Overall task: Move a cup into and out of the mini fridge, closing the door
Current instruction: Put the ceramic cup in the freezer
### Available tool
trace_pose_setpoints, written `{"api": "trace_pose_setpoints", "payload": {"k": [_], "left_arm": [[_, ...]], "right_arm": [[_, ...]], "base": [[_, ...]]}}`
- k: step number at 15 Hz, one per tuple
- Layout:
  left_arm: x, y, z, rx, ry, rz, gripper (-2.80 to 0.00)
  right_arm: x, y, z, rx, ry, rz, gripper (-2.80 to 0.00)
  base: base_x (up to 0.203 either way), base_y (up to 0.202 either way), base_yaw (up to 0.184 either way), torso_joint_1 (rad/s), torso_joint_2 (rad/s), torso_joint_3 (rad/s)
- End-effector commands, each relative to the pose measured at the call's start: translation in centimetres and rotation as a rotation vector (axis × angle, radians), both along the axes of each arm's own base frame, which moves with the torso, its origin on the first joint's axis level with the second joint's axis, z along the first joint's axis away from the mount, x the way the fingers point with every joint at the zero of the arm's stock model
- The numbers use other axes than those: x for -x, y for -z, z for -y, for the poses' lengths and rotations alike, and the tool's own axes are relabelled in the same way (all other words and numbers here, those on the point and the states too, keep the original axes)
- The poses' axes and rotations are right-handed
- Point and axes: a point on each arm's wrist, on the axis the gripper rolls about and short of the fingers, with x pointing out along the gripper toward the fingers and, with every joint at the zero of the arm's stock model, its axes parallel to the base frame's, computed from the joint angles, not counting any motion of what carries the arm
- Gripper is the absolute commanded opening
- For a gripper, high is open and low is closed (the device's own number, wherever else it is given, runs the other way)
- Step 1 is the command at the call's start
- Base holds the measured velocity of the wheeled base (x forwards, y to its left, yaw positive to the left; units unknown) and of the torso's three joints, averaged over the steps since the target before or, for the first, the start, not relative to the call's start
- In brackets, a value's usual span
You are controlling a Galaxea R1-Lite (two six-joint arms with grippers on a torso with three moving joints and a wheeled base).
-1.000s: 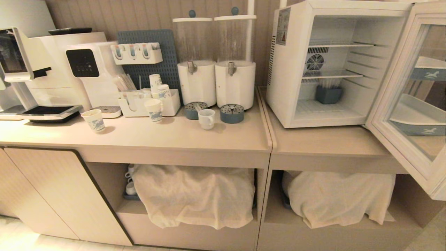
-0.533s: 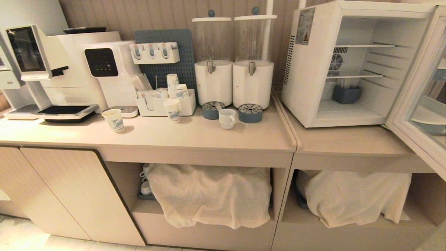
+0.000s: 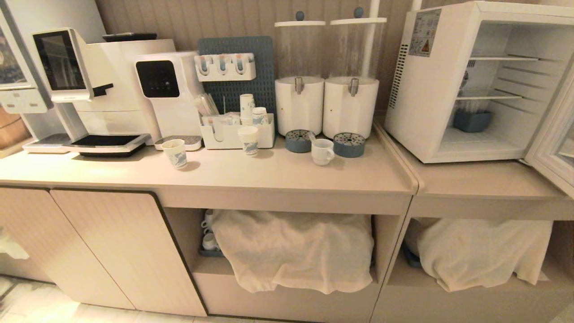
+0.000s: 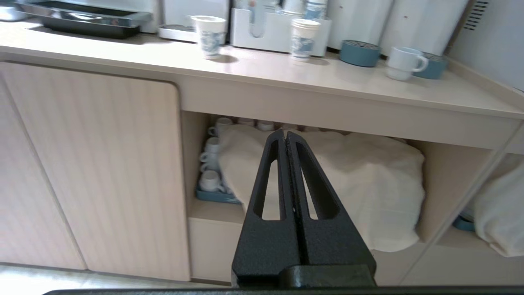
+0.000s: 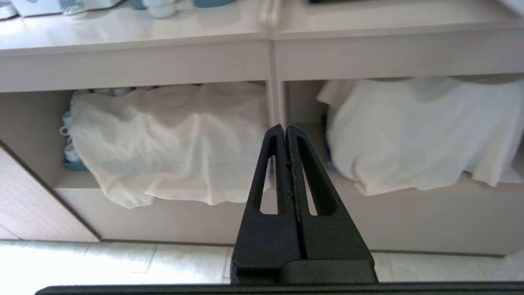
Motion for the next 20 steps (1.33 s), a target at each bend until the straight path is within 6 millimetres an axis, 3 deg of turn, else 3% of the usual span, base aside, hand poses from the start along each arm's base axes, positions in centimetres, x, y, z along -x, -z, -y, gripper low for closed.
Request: {"api": "trace_pose_setpoints", "payload": {"k": [1, 9, 14, 20], "left_arm": [[-0.29, 1.11, 0.00, 0.001, 0.000, -0.034, -2.80], [-0.29, 1.11, -0.01, 0.003, -0.004, -0.034, -2.80], [-0.29, 1.11, -0.02, -0.007, -0.008, -0.034, -2.80], [-0.29, 1.11, -0.02, -0.007, -0.008, -0.034, -2.80]], "right_arm": [[-0.01, 0.00, 0.00, 0.000, -0.002, -0.002, -2.80], [-0.01, -0.01, 0.00, 0.000, 0.000, 0.000, -2.80], [-0.01, -0.01, 0.00, 0.000, -0.002, 0.000, -2.80], [-0.01, 0.00, 0.00, 0.000, 0.000, -0.002, -2.80]], "base": [[0.000, 0.187, 0.001, 0.002, 0.00, 0.002], [0.000, 0.176, 0.001, 0.002, 0.00, 0.003], [0.000, 0.011, 0.000, 0.000, 0.00, 0.000], [0.177, 0.000, -0.001, 0.001, 0.00, 0.005]]}}
